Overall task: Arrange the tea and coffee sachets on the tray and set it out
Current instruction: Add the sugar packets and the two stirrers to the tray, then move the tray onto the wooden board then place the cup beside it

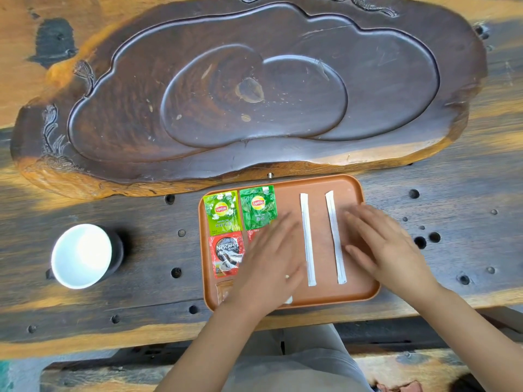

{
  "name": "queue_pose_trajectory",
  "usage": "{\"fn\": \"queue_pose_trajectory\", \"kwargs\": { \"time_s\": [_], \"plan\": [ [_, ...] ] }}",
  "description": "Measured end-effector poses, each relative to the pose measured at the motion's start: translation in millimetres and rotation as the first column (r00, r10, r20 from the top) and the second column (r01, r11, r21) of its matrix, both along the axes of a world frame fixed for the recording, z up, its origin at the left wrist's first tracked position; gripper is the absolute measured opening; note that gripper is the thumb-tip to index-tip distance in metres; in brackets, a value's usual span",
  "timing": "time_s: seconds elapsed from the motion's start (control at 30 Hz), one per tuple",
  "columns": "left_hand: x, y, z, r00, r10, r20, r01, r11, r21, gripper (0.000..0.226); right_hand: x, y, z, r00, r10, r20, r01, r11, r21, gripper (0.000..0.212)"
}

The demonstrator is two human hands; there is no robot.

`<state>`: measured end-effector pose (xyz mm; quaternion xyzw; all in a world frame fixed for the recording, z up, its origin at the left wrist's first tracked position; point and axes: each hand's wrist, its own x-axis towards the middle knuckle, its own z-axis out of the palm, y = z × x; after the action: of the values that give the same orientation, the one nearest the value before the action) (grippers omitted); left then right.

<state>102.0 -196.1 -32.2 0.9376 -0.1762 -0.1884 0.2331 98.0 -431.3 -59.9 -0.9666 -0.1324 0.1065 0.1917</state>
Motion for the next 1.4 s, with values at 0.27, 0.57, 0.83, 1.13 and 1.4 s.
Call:
{"fn": "queue_pose_trajectory", "kwargs": {
  "time_s": [0.27, 0.57, 0.83, 1.13, 1.4],
  "plan": [
    [-17, 98, 8, 0.731, 0.679, 0.068, -0.676, 0.706, 0.214, 0.042, -2, 8, 11, 0.884, -0.428, -0.19, 0.394, 0.899, -0.193, 0.064],
    [-22, 101, -8, 0.689, 0.703, -0.179, -0.66, 0.71, 0.247, 0.013, 4, 22, 17, 0.784, -0.521, -0.339, 0.433, 0.849, -0.303, 0.043],
    [-25, 111, 4, 0.639, 0.696, -0.328, -0.71, 0.697, 0.098, 0.021, -2, 20, 22, 0.731, -0.564, -0.384, 0.568, 0.815, -0.114, 0.036],
    [-35, 131, 42, 0.648, 0.715, -0.261, -0.741, 0.671, -0.003, 0.024, -13, 29, 62, 0.725, -0.554, -0.41, 0.622, 0.782, 0.042, 0.042],
    [29, 149, 69, 0.686, 0.717, -0.12, -0.727, 0.678, -0.105, 0.022, 65, 37, 93, 0.776, -0.542, -0.324, 0.61, 0.775, 0.163, 0.046]
  ]
}}
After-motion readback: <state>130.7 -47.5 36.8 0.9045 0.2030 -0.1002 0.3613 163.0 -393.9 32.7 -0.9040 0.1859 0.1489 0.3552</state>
